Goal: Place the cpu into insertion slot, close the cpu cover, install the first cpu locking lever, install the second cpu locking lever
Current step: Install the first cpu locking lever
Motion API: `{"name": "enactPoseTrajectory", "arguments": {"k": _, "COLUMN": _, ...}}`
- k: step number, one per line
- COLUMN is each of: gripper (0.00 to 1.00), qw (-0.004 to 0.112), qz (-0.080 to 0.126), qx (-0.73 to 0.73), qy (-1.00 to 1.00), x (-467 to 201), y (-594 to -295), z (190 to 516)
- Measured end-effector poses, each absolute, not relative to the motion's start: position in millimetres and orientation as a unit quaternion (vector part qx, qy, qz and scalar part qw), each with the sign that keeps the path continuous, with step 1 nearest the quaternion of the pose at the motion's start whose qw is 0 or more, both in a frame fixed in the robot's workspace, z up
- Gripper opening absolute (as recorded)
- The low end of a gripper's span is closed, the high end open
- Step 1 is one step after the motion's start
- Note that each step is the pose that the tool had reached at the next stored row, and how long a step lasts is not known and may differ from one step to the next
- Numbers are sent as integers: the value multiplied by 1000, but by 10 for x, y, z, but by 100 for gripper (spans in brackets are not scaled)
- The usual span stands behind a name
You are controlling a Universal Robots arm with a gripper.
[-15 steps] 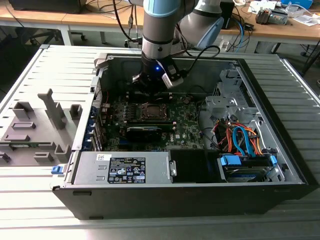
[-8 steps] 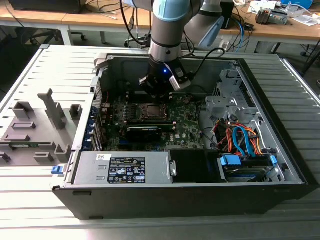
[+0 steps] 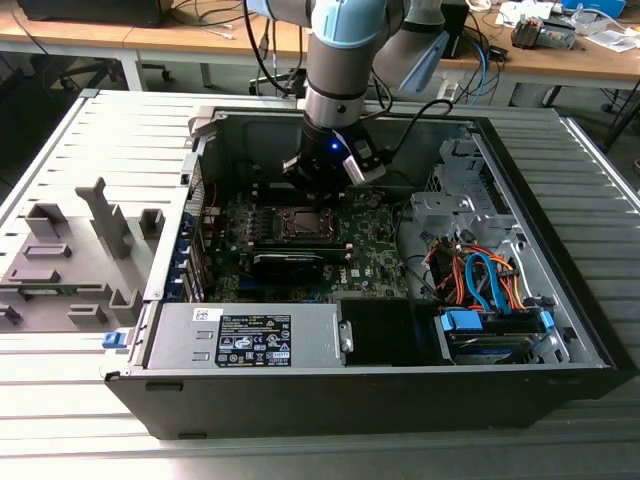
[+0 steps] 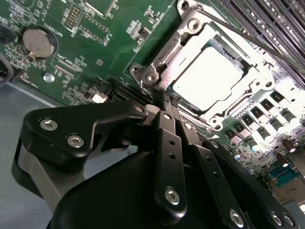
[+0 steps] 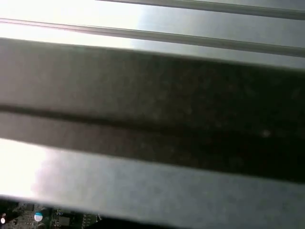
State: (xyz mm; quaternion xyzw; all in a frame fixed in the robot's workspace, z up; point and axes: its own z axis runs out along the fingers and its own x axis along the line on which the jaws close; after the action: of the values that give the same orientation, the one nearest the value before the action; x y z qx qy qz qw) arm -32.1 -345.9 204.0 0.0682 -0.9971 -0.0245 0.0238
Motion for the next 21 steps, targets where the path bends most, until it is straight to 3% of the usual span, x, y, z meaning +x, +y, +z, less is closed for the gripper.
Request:
{"name": "enactPoseTrajectory", "arguments": {"k": 11, "gripper": 11, "qw": 24, "qz": -31, "qx": 66, "qy": -997, "x": -243, "y": -3463, "z": 2000}}
{"name": "enactPoseTrajectory", "arguments": {"k": 21, "gripper": 11, "qw": 12, "qz": -35, "qx": 66, "qy": -997, "x": -282, "y": -3450, "z": 2164}}
